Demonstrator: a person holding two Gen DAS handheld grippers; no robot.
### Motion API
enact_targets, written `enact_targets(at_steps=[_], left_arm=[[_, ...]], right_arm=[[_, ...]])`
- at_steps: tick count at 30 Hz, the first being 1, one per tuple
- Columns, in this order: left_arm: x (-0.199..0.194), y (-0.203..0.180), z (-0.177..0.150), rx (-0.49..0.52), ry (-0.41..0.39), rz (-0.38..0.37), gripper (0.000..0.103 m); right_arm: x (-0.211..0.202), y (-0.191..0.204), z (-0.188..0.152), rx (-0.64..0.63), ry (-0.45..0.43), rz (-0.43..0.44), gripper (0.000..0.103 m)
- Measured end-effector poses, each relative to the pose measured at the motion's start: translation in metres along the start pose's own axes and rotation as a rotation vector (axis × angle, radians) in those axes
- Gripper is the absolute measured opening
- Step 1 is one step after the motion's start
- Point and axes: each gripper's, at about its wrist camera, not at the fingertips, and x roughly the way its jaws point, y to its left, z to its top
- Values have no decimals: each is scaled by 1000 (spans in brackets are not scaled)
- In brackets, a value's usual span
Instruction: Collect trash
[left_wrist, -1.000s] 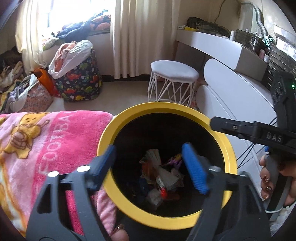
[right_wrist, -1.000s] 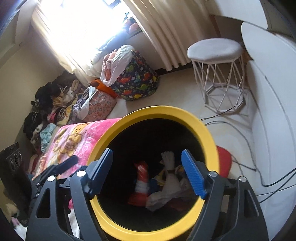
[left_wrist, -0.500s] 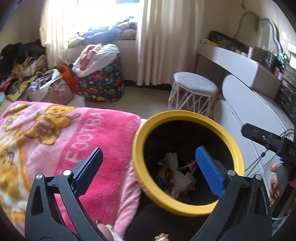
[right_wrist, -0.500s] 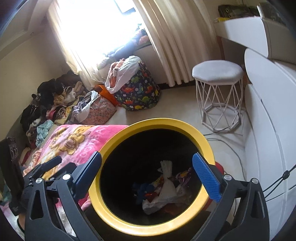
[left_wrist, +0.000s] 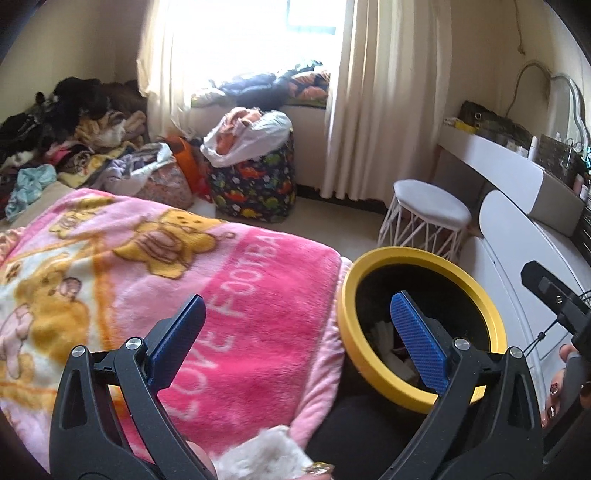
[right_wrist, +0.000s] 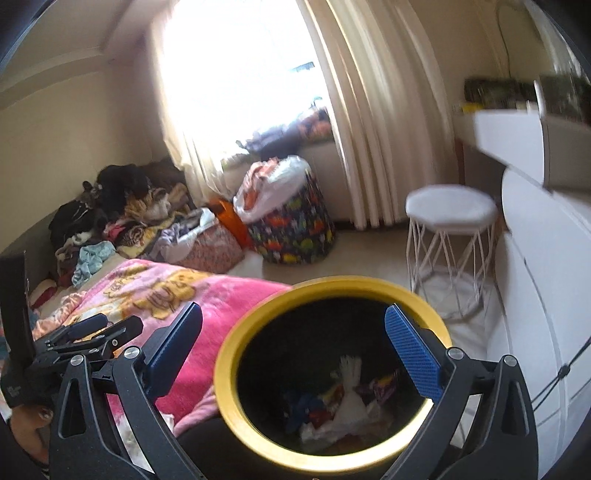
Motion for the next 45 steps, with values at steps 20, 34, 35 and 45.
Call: enact_targets(at_steps=[20, 34, 35, 45], left_arm=[[-59, 31, -18, 7, -186, 87, 92], [-64, 43, -30, -21, -198, 100, 92], [-64, 43, -30, -24, -197, 98, 92], [-64, 42, -32, -29, -198, 93, 92]], right_arm=[[-41, 52, -14, -137, -279, -4, 97], [-29, 57, -33, -200, -268, -33, 97], [-28, 58, -33, -199, -266, -32, 97], [-26, 56, -33, -193, -258, -34, 97]])
